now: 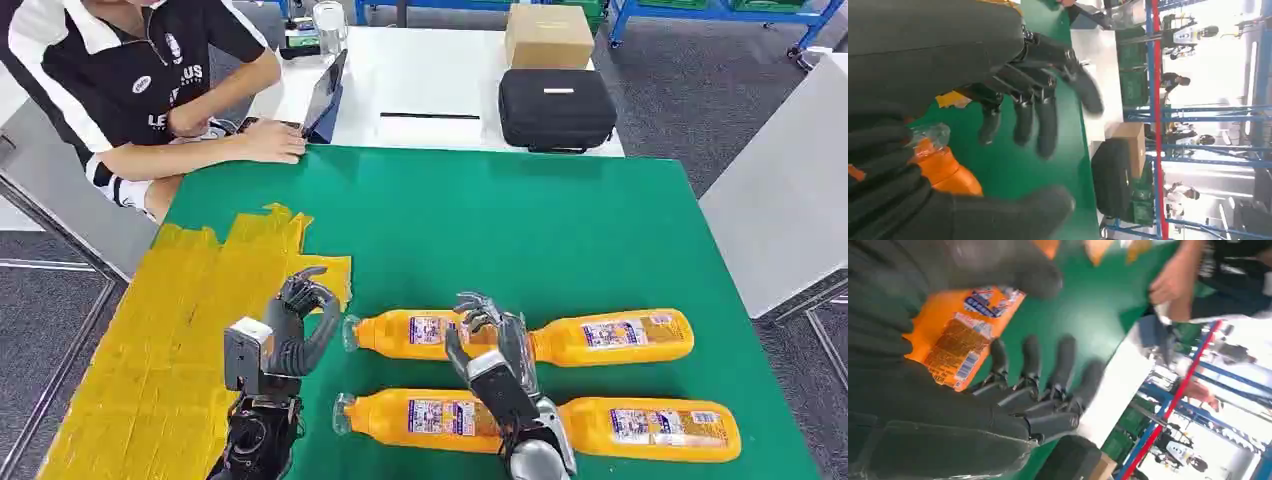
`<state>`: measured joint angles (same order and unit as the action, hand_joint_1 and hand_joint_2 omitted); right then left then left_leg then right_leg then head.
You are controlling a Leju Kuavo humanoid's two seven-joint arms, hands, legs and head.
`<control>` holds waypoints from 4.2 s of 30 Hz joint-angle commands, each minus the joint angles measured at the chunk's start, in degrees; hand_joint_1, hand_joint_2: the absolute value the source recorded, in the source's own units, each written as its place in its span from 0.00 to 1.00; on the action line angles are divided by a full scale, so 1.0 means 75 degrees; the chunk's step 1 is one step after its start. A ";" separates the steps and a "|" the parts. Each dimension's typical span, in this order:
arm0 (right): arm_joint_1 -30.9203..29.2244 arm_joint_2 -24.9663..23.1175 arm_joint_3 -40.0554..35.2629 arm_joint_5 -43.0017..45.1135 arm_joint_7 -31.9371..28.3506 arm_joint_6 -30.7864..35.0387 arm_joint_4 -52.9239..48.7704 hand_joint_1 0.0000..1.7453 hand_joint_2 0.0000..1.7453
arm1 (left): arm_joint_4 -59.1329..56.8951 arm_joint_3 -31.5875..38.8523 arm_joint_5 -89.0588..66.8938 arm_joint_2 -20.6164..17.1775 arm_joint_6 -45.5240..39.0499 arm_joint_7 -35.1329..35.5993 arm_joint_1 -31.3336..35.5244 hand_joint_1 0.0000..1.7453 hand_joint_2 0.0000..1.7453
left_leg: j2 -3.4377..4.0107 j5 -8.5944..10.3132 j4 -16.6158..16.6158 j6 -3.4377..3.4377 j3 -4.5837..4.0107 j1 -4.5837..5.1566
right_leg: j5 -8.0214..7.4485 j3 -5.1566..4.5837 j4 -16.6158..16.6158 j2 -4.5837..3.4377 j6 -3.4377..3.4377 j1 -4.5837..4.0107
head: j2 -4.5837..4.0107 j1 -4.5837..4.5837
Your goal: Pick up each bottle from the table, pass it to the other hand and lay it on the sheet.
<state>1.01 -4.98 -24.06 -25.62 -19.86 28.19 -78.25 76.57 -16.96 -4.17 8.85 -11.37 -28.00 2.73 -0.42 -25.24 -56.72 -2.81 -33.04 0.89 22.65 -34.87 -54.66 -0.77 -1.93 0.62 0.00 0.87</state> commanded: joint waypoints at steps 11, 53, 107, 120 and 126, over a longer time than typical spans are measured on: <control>-0.0051 0.0629 -0.0130 -0.4723 0.2129 -0.0775 -0.0410 0.00 1.00 | -0.0430 0.0075 0.0037 0.0036 0.0007 0.0077 0.0068 0.00 1.00 | 0.0000 -0.0023 0.0003 0.0028 0.0049 -0.0011 | 0.0021 0.0052 0.0007 0.0013 0.0009 -0.0011 | 0.0000 0.0000; -0.2397 0.0298 -0.0397 -0.6319 0.3524 -0.3094 0.3417 0.78 1.00 | -0.0561 -0.0319 -0.0098 0.0162 0.0178 0.0150 0.0364 0.00 1.00 | 0.0004 -0.0014 0.0007 0.0030 0.0067 -0.0014 | 0.0015 0.0068 0.0012 0.0019 0.0010 -0.0014 | 0.0000 0.0000; -0.1296 -0.0463 0.0239 0.2427 -0.1249 -0.1524 0.0992 1.00 1.00 | 0.0004 -0.1527 -0.0035 -0.0288 0.1080 0.1098 0.0830 0.00 1.00 | 0.0019 -0.0025 -0.0002 0.0033 0.0073 -0.0017 | 0.0019 0.0073 0.0003 -0.0004 0.0011 -0.0017 | 0.0000 0.0000; -0.1404 -0.0541 -0.0618 0.0966 -0.1175 -0.0943 0.2263 1.00 1.00 | -0.0073 -0.1537 0.0092 -0.0322 0.1168 0.1164 0.0802 0.00 1.00 | 0.0006 -0.0008 0.0008 0.0020 0.0056 -0.0011 | 0.0007 0.0060 0.0010 -0.0001 0.0008 -0.0010 | 0.0000 0.0000; -0.1474 -0.0606 -0.0934 0.0258 -0.1084 -0.0695 0.2847 1.00 1.00 | -0.0267 -0.1560 0.0195 -0.0294 0.1217 0.1107 0.0907 0.00 1.00 | 0.0006 -0.0009 0.0011 0.0021 0.0062 -0.0011 | 0.0008 0.0063 0.0012 0.0001 0.0009 -0.0010 | 0.0000 0.0000</control>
<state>-7.30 -9.29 -26.91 -20.79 -28.33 21.75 -66.64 78.44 -27.02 -3.41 8.26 -2.53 -19.71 7.24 -0.45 -25.21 -56.72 -2.83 -32.89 0.88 22.64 -34.70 -54.67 -0.76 -1.94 0.61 0.00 0.87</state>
